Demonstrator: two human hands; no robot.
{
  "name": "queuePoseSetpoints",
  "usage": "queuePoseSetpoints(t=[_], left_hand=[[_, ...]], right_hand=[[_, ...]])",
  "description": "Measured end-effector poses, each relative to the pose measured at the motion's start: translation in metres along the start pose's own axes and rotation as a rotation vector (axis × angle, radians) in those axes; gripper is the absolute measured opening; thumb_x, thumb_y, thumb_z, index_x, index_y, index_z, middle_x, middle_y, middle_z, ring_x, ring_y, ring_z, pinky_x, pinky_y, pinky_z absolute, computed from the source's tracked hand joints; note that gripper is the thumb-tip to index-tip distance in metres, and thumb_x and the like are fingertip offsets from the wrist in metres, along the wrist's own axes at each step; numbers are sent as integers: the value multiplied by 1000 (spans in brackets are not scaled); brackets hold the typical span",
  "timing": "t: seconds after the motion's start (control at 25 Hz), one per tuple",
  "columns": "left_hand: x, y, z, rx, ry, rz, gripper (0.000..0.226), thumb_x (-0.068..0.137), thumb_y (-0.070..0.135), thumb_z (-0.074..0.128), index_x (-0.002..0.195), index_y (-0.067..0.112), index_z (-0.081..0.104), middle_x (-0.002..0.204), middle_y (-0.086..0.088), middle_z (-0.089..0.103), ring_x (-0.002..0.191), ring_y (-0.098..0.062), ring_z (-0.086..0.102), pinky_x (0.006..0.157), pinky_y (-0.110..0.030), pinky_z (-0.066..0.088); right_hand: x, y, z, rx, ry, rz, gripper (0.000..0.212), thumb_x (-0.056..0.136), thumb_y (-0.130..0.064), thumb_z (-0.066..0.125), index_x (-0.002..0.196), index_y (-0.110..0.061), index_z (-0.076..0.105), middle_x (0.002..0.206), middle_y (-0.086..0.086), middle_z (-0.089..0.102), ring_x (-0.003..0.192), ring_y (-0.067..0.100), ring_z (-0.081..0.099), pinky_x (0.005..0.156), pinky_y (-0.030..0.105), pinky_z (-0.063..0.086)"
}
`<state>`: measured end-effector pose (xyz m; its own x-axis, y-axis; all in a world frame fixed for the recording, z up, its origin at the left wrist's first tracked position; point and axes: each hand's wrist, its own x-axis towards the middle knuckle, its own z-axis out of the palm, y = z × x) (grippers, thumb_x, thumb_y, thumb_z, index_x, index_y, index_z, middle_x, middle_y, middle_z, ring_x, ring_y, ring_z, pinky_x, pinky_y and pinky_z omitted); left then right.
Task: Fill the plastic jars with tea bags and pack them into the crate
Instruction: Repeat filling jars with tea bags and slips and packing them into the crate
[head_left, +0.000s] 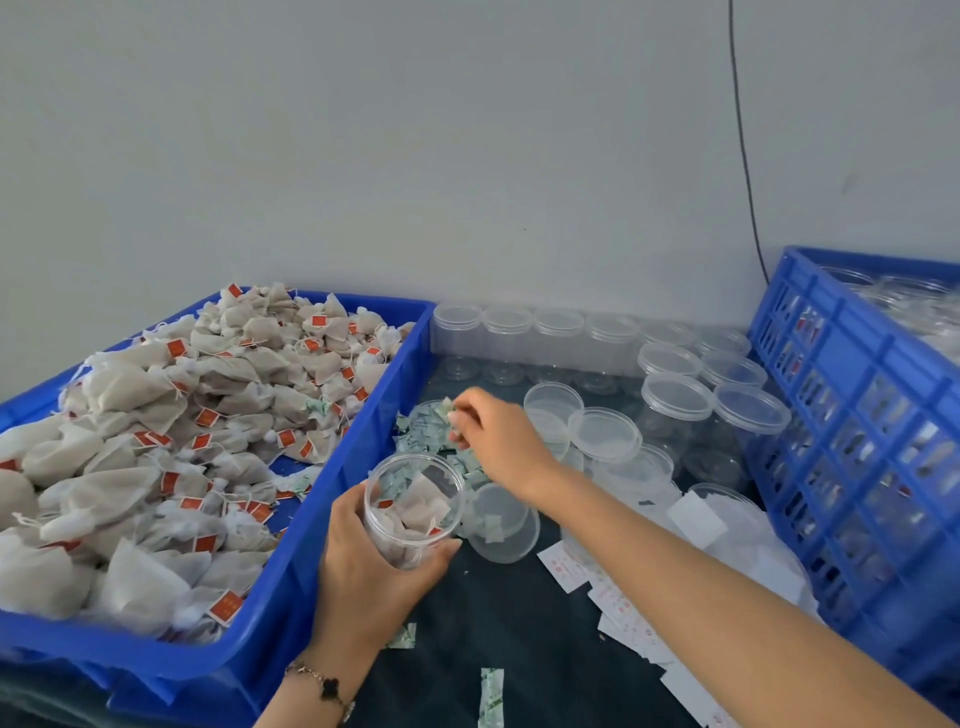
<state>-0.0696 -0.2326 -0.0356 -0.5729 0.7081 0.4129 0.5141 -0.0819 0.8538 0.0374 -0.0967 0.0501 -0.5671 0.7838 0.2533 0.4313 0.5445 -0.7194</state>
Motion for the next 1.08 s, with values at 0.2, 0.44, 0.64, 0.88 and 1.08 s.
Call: queuePoseSetpoints(t=[0.2,0.44,0.64,0.88,1.08], left_hand=[[0,14,24,-2,-55,-11,91,52,38,90,126,22,40,120,7,50,110,-13,54,92,-36,49],[-17,35,53,31,-127,74,96,50,45,84,130,13,41,119,2,52,106,-18,56,86,-36,50],[-21,51,65,-6,-138,113,100,48,48,89,129,13,42,116,5,53,103,-20,59,82,-38,53],[-39,69,88,-153,-197,78,93,40,68,74,119,30,42,114,21,52,104,-4,57,81,-25,49],[-65,72,111,-224,-299,28,84,33,65,77,107,49,42,104,23,59,102,18,51,71,-7,43]], right_hand=[[-40,-16,-44,-304,-69,-350,18,96,-26,53,101,-18,68,95,-6,67,87,9,57,78,32,47],[-73,6,-60,-483,-108,-340,22,93,-24,57,108,-17,71,96,1,65,95,16,47,83,30,39],[-84,3,-76,-504,-56,-369,19,93,-26,57,93,-15,72,85,-3,67,86,15,48,77,29,39],[-121,41,-106,-394,470,-148,16,94,-23,54,88,-14,66,80,-10,58,76,9,51,68,23,42],[-160,115,-109,-636,89,255,30,98,-38,43,123,-24,51,122,-8,51,111,9,46,87,22,41]])
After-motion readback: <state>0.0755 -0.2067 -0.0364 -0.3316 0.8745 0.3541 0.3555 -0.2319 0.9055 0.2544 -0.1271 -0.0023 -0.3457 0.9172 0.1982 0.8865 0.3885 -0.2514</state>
